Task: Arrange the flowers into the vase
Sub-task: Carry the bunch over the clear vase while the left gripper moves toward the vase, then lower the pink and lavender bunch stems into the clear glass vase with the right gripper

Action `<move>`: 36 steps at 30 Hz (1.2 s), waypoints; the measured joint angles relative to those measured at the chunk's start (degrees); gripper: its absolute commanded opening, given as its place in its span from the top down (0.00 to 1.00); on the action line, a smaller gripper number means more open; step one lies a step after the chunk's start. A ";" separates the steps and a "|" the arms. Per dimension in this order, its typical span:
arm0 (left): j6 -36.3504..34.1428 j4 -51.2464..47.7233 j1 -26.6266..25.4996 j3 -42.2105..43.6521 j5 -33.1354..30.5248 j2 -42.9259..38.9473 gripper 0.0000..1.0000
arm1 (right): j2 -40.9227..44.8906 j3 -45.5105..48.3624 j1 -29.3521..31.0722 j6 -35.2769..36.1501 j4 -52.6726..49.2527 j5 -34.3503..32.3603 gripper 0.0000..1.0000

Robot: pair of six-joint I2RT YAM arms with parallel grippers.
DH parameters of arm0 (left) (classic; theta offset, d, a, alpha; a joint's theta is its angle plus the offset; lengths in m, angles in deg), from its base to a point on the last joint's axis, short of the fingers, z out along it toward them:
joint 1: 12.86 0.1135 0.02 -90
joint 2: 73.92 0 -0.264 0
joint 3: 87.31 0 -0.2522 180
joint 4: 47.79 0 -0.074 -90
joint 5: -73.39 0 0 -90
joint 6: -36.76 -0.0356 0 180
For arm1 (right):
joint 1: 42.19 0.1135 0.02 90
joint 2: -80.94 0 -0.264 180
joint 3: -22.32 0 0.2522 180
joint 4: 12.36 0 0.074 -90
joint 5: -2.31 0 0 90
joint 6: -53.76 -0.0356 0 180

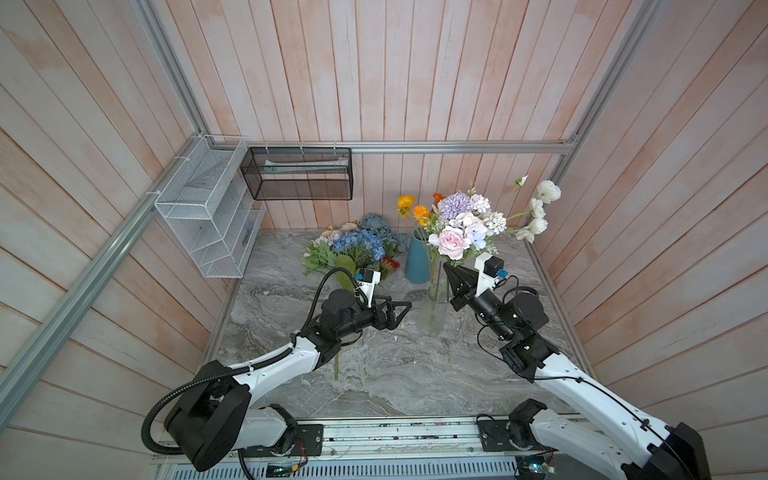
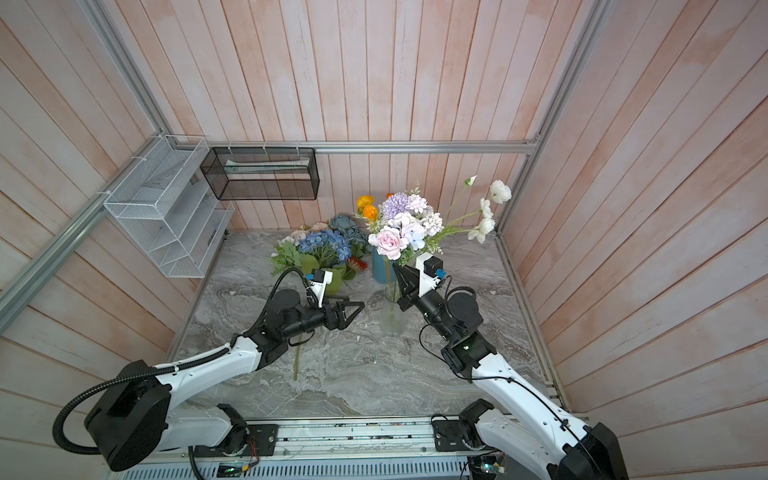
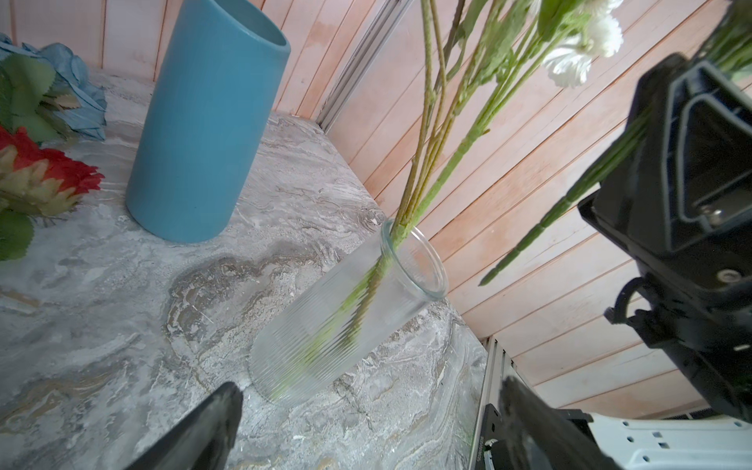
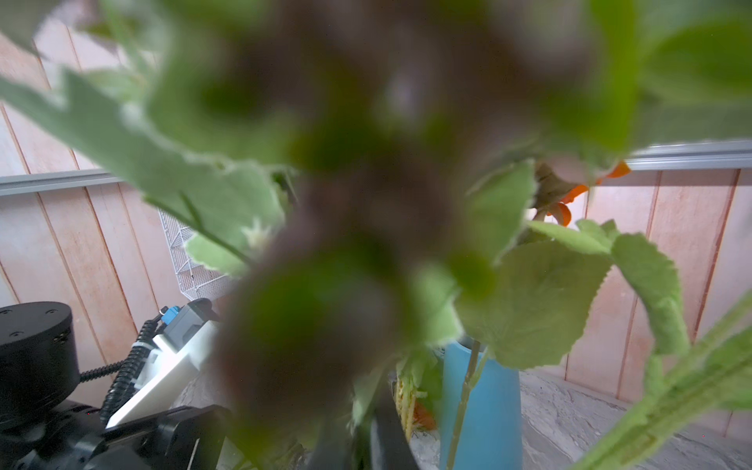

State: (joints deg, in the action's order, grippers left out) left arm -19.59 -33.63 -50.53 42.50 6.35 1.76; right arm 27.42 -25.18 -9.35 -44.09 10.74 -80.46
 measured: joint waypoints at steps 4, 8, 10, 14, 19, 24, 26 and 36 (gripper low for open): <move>0.20 0.22 -0.37 0.00 0.37 0.17 0.00 | -1.79 1.05 -1.46 -0.57 6.99 0.39 1.00; 0.42 0.42 -0.37 0.00 0.37 0.17 0.00 | -3.96 1.05 -2.43 -0.92 12.48 0.76 1.00; 0.50 0.42 -0.37 0.00 0.37 0.17 0.00 | -4.96 1.05 -2.91 -0.94 13.84 1.25 1.00; 0.94 0.46 -0.37 0.00 0.35 0.28 0.00 | -7.21 1.99 -3.65 -0.96 17.18 1.97 1.00; 1.31 0.57 -0.37 0.00 0.35 0.57 0.00 | -10.36 6.64 -3.87 -1.16 22.40 1.90 1.00; 1.33 0.59 -0.37 0.00 0.35 0.61 0.00 | -13.31 9.18 -4.61 -1.90 24.28 1.95 1.00; 1.36 0.59 -0.37 0.00 0.35 0.63 0.00 | -13.57 10.25 -4.66 -2.56 24.94 1.92 1.00; 1.49 0.59 -0.37 0.00 0.35 0.72 0.00 | -12.44 12.76 -4.66 -5.90 23.47 2.08 0.78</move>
State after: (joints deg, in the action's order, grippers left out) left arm -18.10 -33.04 -50.91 42.50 6.70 2.48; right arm 14.98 -12.41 -14.00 -50.00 34.21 -78.39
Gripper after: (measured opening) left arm 0.999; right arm 0.205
